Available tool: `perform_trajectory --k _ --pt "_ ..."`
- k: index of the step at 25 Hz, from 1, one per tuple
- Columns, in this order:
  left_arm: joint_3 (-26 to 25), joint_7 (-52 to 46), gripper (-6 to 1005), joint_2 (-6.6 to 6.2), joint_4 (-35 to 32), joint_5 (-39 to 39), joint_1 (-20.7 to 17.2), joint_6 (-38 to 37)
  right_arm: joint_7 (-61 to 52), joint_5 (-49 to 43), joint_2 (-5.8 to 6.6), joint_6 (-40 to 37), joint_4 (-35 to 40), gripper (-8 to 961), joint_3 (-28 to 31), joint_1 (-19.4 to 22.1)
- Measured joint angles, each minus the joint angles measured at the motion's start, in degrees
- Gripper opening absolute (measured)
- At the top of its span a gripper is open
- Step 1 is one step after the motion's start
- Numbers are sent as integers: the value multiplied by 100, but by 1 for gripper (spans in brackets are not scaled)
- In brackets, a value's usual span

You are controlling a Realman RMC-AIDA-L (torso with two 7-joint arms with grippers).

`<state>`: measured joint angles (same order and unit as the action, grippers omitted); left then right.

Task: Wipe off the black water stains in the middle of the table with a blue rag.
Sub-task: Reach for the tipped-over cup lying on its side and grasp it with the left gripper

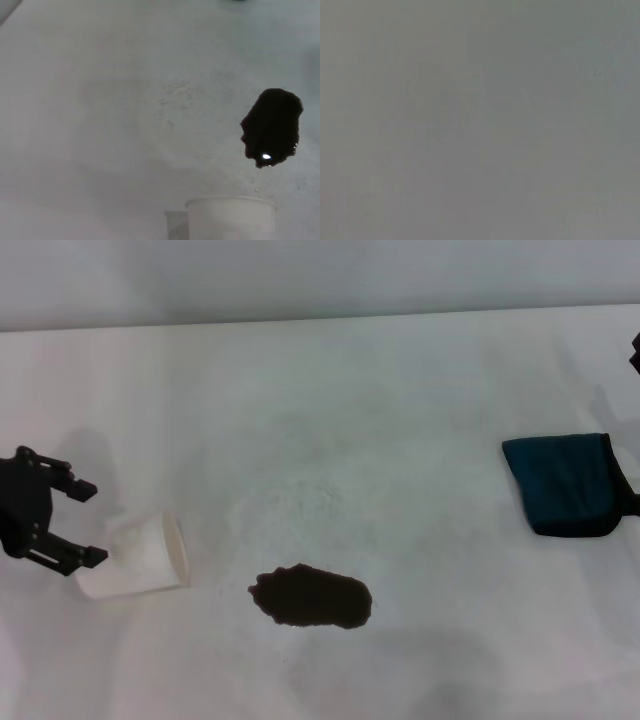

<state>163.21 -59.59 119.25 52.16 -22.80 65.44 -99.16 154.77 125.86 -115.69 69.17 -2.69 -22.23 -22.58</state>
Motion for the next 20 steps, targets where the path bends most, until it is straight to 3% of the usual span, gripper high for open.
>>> perform_trajectory --k 20 --pt "0 -189 862 -12 -1417 -373 -121 1014 0 0 20 -18 49 857 -1 89"
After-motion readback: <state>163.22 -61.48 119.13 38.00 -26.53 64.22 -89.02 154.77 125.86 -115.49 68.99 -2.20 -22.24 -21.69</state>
